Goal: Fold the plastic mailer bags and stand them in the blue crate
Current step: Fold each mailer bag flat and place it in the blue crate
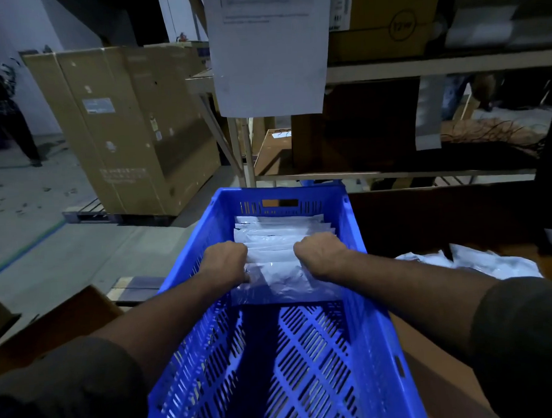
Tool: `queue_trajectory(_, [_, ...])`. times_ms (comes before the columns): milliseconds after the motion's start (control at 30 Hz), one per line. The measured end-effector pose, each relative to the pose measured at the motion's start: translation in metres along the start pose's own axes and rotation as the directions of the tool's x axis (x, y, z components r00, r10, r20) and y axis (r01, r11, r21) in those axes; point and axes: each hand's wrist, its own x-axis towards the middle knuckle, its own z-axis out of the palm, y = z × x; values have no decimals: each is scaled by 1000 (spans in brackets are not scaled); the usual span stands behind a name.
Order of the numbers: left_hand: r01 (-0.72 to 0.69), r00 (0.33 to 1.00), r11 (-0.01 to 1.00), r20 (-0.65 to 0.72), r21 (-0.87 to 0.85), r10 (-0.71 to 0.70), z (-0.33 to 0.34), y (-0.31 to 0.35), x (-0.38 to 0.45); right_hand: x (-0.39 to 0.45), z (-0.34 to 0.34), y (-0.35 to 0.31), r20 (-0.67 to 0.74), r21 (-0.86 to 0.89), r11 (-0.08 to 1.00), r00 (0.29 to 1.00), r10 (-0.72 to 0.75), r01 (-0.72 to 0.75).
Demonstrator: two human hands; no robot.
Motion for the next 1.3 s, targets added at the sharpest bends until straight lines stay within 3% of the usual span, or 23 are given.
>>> queue_trajectory(167, [24, 996, 998, -87, -60, -29, -5, -2, -8, -2, 3, -1, 117, 44, 999, 993, -24, 19])
queue_trajectory(300, [-72, 975, 997, -210, -14, 68, -7, 6, -19, -4, 4, -2, 108, 71, 997, 994, -22, 14])
queue_trajectory(433, [-148, 983, 988, -114, -39, 142, 3, 21, -27, -8, 2, -4, 181, 83, 997, 983, -18, 3])
queue_trajectory(700, [-116, 993, 992, 7, -47, 116, 4, 17, -28, -20, -3, -2, 196, 113, 993, 980, -42, 20])
queue_trajectory(900, [-116, 992, 987, -64, -107, 110, -4, 20, -26, -26, -8, 5, 75, 182, 983, 997, -35, 21])
queue_trajectory(1033, [-106, 988, 981, -128, -165, 85, -17, 30, -24, -35, -11, 11, -125, 239, 971, 992, 18, 12])
queue_trajectory(1200, [-82, 963, 948, -271, -307, -5, -54, 58, -27, -69, -12, 31, -419, 494, 869, 881, 221, 17])
queue_trajectory(1300, [-151, 929, 921, -371, -360, 8, -75, 94, -33, -99, -4, 52, -453, 579, 815, 817, 357, -35])
